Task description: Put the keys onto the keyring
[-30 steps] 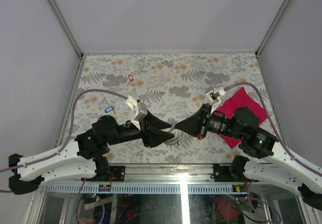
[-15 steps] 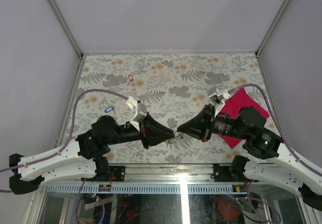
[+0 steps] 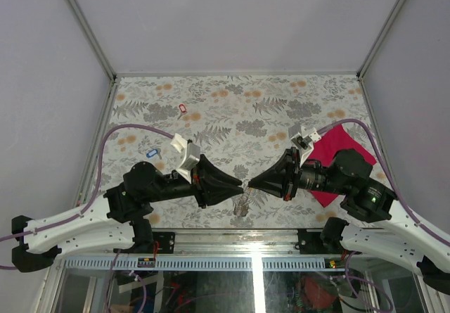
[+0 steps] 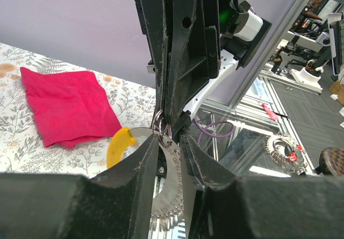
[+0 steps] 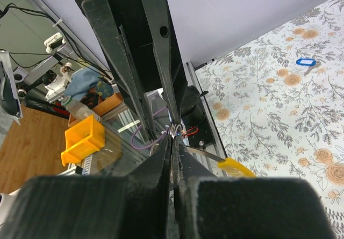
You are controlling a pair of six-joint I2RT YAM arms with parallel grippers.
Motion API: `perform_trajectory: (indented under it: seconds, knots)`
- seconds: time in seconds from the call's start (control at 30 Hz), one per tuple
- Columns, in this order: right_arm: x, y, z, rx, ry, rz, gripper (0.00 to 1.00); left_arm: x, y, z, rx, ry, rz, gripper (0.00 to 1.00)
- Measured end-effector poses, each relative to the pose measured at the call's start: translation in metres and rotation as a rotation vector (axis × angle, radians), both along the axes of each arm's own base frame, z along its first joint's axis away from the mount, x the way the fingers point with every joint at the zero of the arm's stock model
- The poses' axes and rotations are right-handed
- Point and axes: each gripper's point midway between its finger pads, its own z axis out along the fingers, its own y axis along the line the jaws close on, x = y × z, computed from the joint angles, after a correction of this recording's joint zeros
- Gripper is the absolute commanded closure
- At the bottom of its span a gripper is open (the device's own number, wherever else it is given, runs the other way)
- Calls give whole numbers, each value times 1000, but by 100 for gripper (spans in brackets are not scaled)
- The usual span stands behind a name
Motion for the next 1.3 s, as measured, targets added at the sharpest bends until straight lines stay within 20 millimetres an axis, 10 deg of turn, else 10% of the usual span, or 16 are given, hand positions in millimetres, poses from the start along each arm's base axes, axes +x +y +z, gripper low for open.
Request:
perform_trajectory:
  seconds: [0.43,1.3]
  knots:
    - [-3,0,-3,-11,-1,17,100,0,-5,-5,15,11,-9,100]
    - [2,-10,3,47,91,-64,100,-8,-5,1,-5,-2,-55,100]
